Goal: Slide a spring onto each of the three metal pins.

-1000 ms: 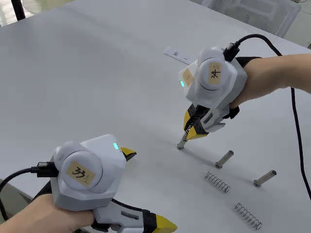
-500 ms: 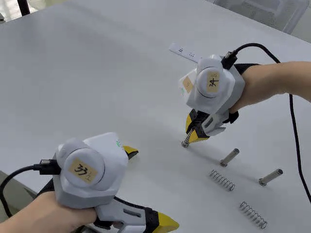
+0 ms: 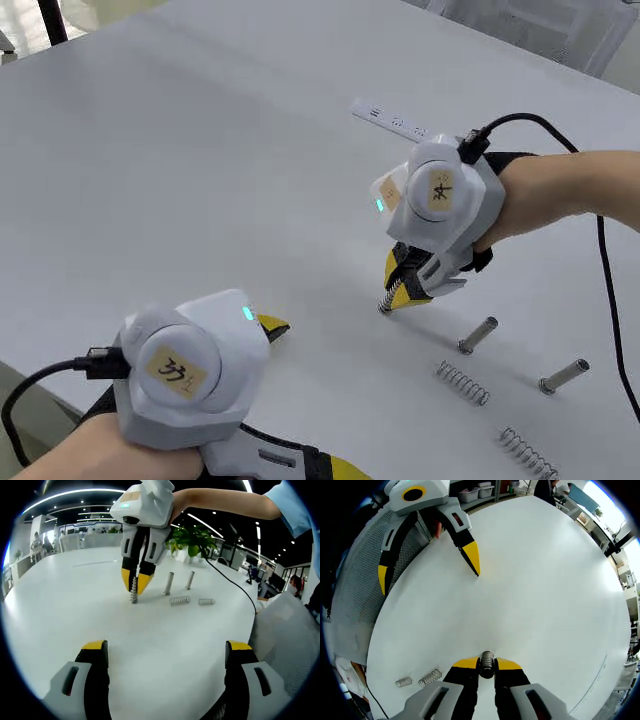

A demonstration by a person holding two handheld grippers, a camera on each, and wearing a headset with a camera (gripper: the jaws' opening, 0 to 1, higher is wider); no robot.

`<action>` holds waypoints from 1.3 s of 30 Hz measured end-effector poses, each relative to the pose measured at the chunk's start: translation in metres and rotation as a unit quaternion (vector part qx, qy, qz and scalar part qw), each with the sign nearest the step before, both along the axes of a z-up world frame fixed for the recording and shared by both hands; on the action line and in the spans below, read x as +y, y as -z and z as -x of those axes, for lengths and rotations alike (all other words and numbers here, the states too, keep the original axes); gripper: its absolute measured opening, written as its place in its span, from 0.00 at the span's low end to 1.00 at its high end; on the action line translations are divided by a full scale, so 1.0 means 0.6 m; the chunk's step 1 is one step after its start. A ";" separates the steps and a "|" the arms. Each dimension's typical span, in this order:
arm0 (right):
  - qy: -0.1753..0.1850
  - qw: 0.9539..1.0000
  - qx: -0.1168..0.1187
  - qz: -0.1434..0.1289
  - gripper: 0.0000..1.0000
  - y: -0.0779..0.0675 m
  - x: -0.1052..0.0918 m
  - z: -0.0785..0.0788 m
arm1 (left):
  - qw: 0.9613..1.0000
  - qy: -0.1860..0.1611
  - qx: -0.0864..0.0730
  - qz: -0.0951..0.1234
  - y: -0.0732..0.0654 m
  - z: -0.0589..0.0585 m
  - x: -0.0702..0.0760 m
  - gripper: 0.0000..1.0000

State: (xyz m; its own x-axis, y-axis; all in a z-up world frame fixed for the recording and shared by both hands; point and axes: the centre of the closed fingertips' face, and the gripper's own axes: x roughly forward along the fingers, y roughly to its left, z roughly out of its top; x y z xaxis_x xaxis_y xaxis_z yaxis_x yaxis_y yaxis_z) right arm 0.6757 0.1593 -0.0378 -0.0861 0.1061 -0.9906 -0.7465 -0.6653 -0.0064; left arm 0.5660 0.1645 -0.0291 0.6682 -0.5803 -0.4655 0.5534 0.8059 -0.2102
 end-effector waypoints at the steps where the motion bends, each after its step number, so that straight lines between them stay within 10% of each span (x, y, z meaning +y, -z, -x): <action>1: 0.002 1.000 0.002 -0.001 0.07 0.001 0.000 0.001 | 1.000 -0.001 0.000 0.000 0.001 0.000 0.001 0.96; 10: 0.007 1.000 0.001 0.001 0.11 0.005 -0.004 -0.001 | 1.000 -0.003 0.000 -0.003 0.001 0.000 0.004 0.96; 27: 0.056 0.995 0.029 -0.072 0.61 -0.017 0.003 0.013 | 1.000 -0.002 -0.012 -0.009 -0.017 -0.010 0.005 0.96; 39: 0.132 0.978 0.051 -0.157 0.99 -0.039 -0.006 0.019 | 1.000 0.009 -0.023 -0.018 -0.034 -0.020 0.004 0.96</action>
